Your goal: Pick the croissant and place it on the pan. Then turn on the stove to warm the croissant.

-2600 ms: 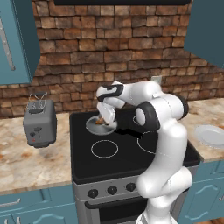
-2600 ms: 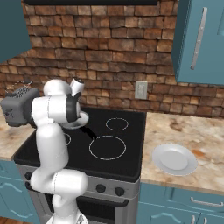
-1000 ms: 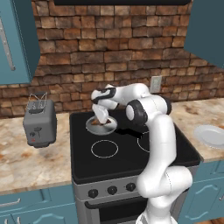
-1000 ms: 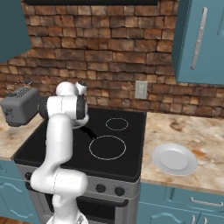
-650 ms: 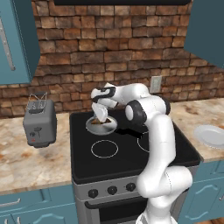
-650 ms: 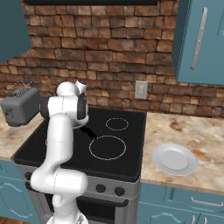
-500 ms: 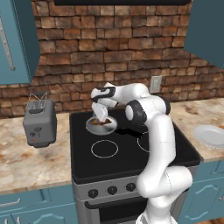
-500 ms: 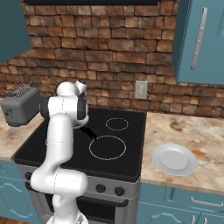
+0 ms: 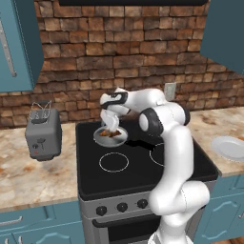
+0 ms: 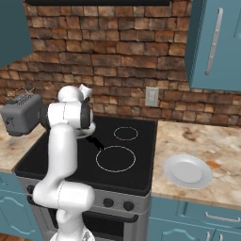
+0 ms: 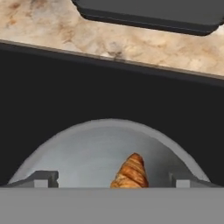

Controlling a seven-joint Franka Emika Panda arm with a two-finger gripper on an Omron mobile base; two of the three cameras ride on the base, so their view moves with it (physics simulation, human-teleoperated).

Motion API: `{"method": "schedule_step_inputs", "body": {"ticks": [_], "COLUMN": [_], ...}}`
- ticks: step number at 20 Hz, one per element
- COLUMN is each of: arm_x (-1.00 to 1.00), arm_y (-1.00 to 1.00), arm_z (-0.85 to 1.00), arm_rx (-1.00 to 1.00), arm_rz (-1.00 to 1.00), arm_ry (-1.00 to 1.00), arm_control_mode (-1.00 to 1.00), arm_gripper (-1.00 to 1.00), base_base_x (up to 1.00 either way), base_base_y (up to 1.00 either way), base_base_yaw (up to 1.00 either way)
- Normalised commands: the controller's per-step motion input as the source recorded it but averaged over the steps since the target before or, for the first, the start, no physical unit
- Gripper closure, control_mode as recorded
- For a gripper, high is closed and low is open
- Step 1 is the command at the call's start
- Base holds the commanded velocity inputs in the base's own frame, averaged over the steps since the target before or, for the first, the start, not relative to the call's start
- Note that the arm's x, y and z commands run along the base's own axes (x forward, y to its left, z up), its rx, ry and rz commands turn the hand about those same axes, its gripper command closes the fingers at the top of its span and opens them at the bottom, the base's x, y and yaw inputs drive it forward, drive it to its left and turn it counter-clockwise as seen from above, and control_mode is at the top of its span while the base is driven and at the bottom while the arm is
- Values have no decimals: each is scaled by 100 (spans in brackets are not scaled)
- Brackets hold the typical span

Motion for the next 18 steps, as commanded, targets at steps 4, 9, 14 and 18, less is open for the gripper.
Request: {"method": "schedule_step_inputs", "body": {"ticks": [4, 9, 14, 18], "arm_x": [-61, -60, -61, -64], "arm_y": [-5, -6, -2, -6], "arm_z": [58, 49, 30, 32], "arm_rx": [0, 0, 0, 0], "arm_rz": [0, 0, 0, 0], "arm_ry": [0, -5, -19, -18], "arm_control_mode": [-100, -100, -100, -100], "arm_gripper": [-100, -100, -100, -100], "base_base_x": [0, 0, 0, 0], "base_base_y": [0, 0, 0, 0], "base_base_yaw": [0, 0, 0, 0]}}
